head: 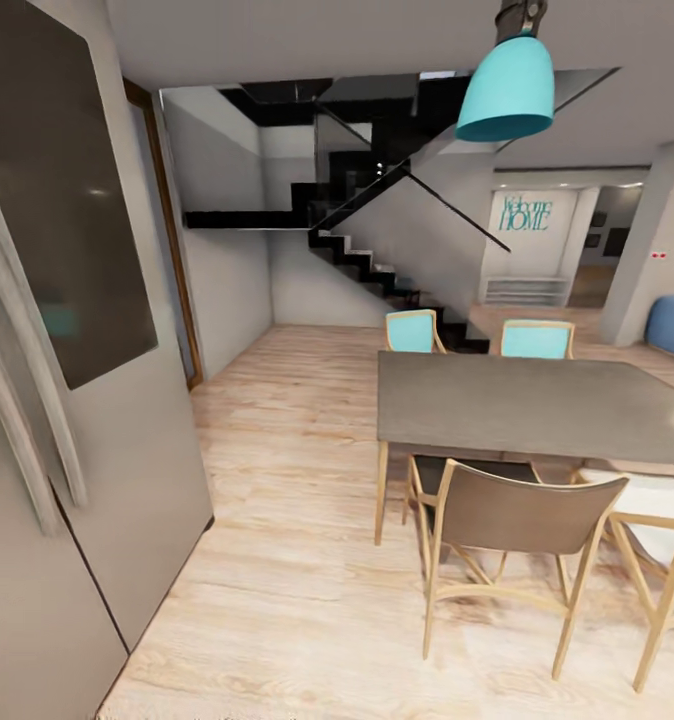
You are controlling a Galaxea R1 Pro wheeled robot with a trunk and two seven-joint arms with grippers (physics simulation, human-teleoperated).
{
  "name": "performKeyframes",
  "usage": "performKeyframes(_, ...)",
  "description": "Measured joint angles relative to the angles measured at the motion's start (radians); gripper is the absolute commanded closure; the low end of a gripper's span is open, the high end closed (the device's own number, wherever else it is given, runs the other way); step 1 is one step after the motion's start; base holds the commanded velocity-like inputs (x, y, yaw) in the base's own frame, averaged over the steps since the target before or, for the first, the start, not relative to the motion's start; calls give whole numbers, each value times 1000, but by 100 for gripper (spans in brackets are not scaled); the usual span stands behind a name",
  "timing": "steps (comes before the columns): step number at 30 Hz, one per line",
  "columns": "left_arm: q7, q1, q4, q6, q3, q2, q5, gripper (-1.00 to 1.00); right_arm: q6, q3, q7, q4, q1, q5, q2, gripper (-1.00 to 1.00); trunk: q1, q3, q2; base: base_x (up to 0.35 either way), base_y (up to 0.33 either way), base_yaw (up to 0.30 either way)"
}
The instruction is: In the kitchen, take the popcorn bag from the countertop, put it into the microwave, and heat it until the popcorn is cooked so the cooked popcorn ends up inside the bag.
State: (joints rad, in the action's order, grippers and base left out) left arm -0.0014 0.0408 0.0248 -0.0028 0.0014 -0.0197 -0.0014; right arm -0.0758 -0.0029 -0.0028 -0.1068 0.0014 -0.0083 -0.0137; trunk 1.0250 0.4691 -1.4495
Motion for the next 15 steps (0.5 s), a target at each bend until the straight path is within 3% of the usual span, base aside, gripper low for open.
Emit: performKeyframes(15, 0, 0, 0, 0, 0, 0, 0, -100, 0, 1, 0, 0, 0, 0, 0, -100, 0, 0, 0, 0, 0, 285)
